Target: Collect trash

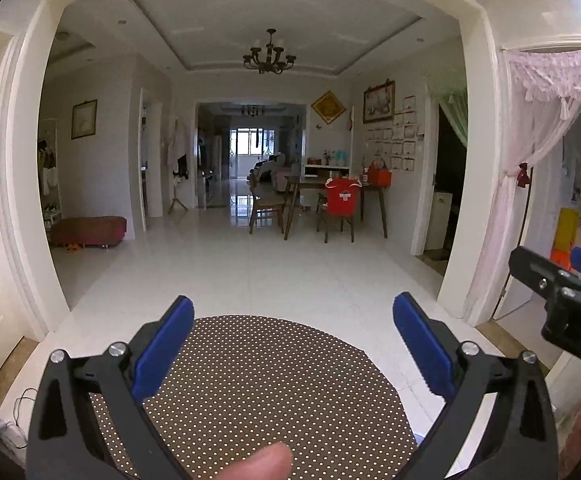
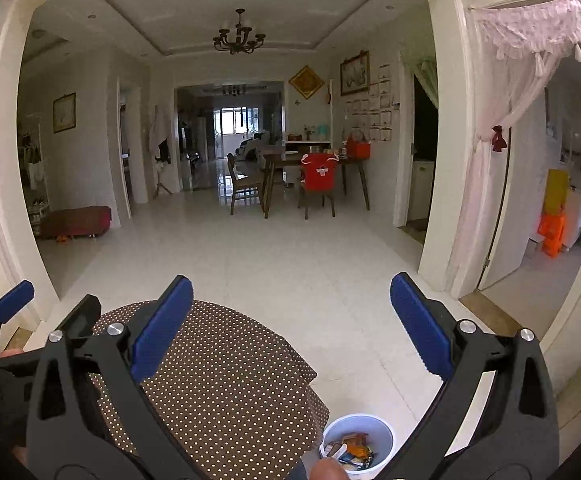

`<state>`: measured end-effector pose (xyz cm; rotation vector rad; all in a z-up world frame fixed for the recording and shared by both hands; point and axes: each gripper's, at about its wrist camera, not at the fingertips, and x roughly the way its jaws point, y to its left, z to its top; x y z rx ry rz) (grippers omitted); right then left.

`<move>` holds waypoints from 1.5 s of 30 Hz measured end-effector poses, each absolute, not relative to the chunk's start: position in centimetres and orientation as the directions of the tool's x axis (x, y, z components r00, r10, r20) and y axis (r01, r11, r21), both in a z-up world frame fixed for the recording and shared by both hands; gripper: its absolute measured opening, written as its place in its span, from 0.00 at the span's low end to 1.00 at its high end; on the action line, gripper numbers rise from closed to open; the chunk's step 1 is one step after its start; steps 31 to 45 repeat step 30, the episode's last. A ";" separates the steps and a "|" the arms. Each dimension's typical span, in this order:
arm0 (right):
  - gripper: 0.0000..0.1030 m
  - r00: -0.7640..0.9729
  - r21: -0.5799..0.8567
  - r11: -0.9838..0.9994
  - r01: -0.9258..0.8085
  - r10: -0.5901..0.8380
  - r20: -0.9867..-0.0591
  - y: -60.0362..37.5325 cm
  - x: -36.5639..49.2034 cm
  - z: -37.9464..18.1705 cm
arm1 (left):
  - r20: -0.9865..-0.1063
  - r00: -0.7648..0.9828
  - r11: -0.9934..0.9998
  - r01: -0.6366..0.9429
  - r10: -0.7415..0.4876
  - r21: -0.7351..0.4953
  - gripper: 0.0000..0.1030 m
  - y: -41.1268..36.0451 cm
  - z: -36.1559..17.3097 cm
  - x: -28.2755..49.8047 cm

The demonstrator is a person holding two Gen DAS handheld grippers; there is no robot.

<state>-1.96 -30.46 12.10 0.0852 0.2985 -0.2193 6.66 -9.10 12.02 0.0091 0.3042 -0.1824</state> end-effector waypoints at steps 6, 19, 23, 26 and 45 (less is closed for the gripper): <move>0.94 0.932 0.055 0.972 0.229 -0.203 -0.300 -30.7 -1.9 12.1 | -0.297 0.937 0.982 0.187 -0.186 -0.025 0.95 -8.9 12.1 6.9; 0.94 0.929 0.061 0.970 0.233 -0.204 -0.309 -31.0 -2.0 11.6 | -0.294 0.936 0.981 0.191 -0.194 -0.039 0.95 -8.6 12.2 7.0; 0.94 0.928 0.065 0.970 0.233 -0.202 -0.314 -31.1 -1.9 11.5 | -0.297 0.934 0.980 0.195 -0.197 -0.035 0.95 -8.8 12.3 7.1; 0.94 0.927 0.066 0.970 0.233 -0.201 -0.316 -30.9 -1.8 11.4 | -0.306 0.933 0.981 0.189 -0.191 -0.037 0.95 -9.0 12.0 7.0; 0.94 0.927 0.068 0.970 0.234 -0.201 -0.316 -30.9 -1.7 11.5 | -0.310 0.933 0.983 0.180 -0.183 -0.038 0.95 -9.0 12.0 7.2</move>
